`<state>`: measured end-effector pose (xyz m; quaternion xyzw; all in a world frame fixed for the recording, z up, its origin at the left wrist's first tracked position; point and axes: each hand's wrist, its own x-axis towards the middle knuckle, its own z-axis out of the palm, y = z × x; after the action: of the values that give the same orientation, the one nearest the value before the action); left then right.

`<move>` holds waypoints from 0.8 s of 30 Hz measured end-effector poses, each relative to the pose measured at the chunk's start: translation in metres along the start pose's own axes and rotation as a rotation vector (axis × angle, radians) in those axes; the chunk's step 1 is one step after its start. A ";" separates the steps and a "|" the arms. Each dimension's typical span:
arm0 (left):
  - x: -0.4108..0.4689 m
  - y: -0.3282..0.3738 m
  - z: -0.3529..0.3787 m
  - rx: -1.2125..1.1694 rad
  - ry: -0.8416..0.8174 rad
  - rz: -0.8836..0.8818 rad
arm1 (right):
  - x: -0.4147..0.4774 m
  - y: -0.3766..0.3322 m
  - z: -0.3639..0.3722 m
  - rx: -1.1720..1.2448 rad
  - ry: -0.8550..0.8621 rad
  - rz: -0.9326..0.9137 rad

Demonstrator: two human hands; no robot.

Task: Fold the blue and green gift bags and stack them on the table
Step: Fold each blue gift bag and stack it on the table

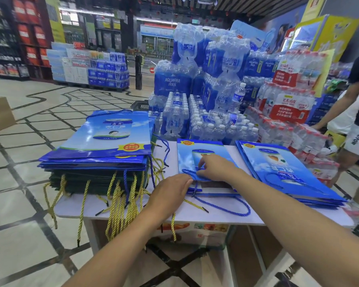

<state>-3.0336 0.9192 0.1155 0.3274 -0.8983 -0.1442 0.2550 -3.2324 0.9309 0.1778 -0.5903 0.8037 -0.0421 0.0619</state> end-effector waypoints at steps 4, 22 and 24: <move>-0.001 0.003 -0.003 0.020 -0.021 0.001 | 0.020 0.007 0.010 -0.058 0.063 -0.025; 0.002 -0.001 -0.003 0.095 -0.180 0.175 | 0.031 0.055 0.003 0.042 -0.066 -0.199; 0.005 -0.002 -0.001 0.136 -0.245 0.214 | 0.027 0.062 0.003 0.179 0.004 -0.194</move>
<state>-3.0354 0.9143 0.1175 0.2263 -0.9601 -0.0938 0.1348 -3.2981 0.9241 0.1643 -0.6574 0.7359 -0.1204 0.1084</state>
